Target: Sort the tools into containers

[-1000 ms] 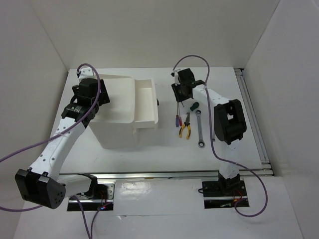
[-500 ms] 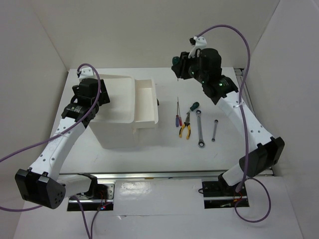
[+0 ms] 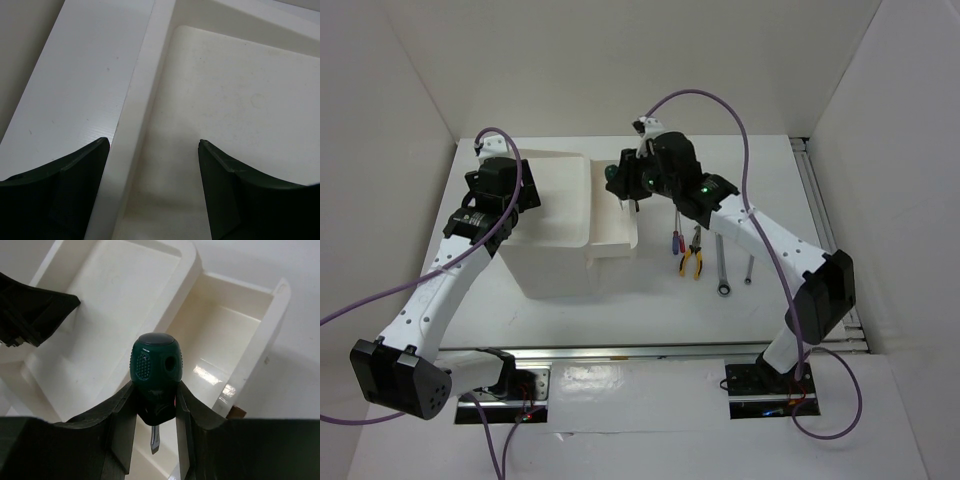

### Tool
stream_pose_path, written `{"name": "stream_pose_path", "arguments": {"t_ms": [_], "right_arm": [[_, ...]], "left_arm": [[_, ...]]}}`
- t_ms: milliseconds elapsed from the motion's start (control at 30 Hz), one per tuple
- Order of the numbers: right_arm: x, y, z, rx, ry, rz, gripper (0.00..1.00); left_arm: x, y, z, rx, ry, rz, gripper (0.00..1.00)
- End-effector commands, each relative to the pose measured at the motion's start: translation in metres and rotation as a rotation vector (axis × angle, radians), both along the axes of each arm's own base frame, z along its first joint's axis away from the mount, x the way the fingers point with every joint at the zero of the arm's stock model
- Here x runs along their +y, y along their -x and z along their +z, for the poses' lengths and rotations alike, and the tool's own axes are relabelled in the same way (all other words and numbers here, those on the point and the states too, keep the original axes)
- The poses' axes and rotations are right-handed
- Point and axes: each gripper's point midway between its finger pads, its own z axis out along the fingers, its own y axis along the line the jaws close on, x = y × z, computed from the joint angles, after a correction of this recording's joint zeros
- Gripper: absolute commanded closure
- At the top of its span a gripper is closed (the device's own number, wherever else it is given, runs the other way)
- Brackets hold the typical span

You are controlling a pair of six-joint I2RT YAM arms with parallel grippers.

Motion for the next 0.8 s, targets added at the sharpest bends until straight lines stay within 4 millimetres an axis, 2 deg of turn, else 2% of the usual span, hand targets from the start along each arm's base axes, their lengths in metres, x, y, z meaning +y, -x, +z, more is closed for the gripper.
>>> {"name": "stream_pose_path", "arguments": {"t_ms": [0, 67, 133, 167, 200, 267, 300, 367, 400, 433, 467, 500, 533, 633, 667, 733, 767], "right_arm": [[0.019, -0.003, 0.028, -0.061, -0.059, 0.009, 0.76], [0.019, -0.007, 0.022, -0.064, -0.041, 0.001, 0.54], [0.019, -0.007, 0.022, -0.075, -0.03, -0.013, 0.24], [0.019, -0.007, 0.022, -0.075, -0.03, -0.012, 0.01], [0.017, -0.009, 0.017, -0.077, -0.015, -0.021, 0.01], [0.013, -0.011, 0.021, -0.095, -0.009, -0.039, 0.01], [0.01, -0.01, 0.032, -0.114, -0.022, -0.05, 0.01], [-0.011, -0.017, 0.05, -0.174, 0.009, -0.124, 0.01], [-0.029, -0.024, 0.049, -0.172, 0.044, -0.186, 0.01], [-0.063, -0.038, 0.052, -0.2, 0.09, -0.311, 0.01], [-0.084, -0.046, 0.047, -0.192, 0.118, -0.382, 0.01], [-0.105, -0.055, 0.036, -0.17, 0.157, -0.445, 0.01], [-0.145, -0.067, 0.014, -0.115, 0.223, -0.537, 0.01], [-0.192, -0.081, -0.035, 0.002, 0.311, -0.648, 0.01], [-0.212, -0.091, -0.067, 0.075, 0.339, -0.672, 0.01], [-0.228, -0.096, -0.1, 0.15, 0.365, -0.692, 0.01], [-0.241, -0.099, -0.129, 0.216, 0.389, -0.722, 0.03]], "left_arm": [[-0.024, 0.027, -0.057, 0.23, 0.016, -0.109, 0.17], [-0.024, 0.027, -0.057, 0.23, 0.016, -0.109, 0.17], [-0.025, 0.027, -0.06, 0.239, 0.014, -0.109, 0.17], [-0.025, 0.027, -0.06, 0.239, 0.014, -0.109, 0.17], [-0.025, 0.027, -0.06, 0.239, 0.014, -0.109, 0.17], [-0.025, 0.027, -0.06, 0.239, 0.014, -0.109, 0.17], [-0.025, 0.027, -0.06, 0.239, 0.014, -0.109, 0.17], [-0.025, 0.027, -0.06, 0.239, 0.014, -0.109, 0.17], [-0.025, 0.027, -0.06, 0.239, 0.014, -0.109, 0.17], [-0.025, 0.027, -0.06, 0.239, 0.014, -0.109, 0.17], [-0.026, 0.027, -0.06, 0.24, 0.019, -0.116, 0.17], [-0.026, 0.027, -0.06, 0.24, 0.019, -0.116, 0.17], [-0.026, 0.027, -0.06, 0.24, 0.019, -0.116, 0.17], [-0.026, 0.027, -0.06, 0.24, 0.019, -0.116, 0.17], [-0.026, 0.027, -0.06, 0.24, 0.019, -0.116, 0.17], [-0.028, 0.027, -0.06, 0.24, 0.032, -0.118, 0.17], [-0.028, 0.027, -0.061, 0.24, 0.032, -0.118, 0.17]]}}
